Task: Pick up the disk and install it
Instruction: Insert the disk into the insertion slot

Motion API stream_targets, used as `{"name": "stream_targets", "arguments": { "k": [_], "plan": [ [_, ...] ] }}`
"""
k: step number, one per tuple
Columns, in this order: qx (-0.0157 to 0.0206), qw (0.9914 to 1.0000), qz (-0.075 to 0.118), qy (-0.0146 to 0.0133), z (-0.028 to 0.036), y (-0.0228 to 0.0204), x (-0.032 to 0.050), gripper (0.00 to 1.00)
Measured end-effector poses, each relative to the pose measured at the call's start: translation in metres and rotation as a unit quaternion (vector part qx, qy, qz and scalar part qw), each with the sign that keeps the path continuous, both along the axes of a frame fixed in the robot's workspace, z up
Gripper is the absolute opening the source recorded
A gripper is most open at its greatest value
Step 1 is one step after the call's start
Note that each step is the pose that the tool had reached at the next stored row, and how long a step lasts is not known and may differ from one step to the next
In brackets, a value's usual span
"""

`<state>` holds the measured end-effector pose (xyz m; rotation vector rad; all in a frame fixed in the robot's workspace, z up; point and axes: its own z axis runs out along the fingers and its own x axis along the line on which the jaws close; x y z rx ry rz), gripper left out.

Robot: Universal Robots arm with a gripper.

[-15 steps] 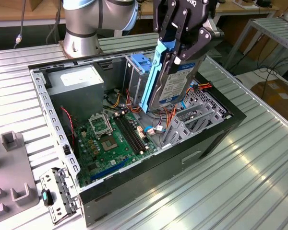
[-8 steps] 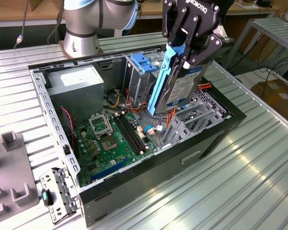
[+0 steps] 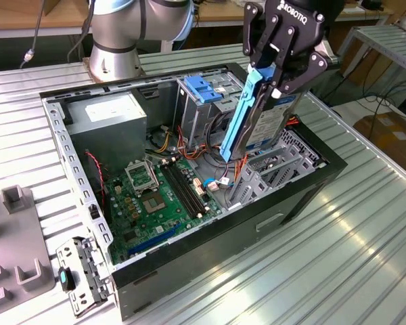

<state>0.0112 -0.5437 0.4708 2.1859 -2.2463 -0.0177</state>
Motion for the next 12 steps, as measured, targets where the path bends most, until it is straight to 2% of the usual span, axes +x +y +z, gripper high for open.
{"name": "stream_targets", "arguments": {
  "k": [3, 12],
  "plan": [
    [-0.0001, 1.00000, -0.001, 0.0000, -0.0022, -0.0012, 0.0056, 0.37],
    [0.0001, 1.00000, -0.002, 0.0000, -0.0089, -0.0102, 0.0191, 0.37]
  ]
}}
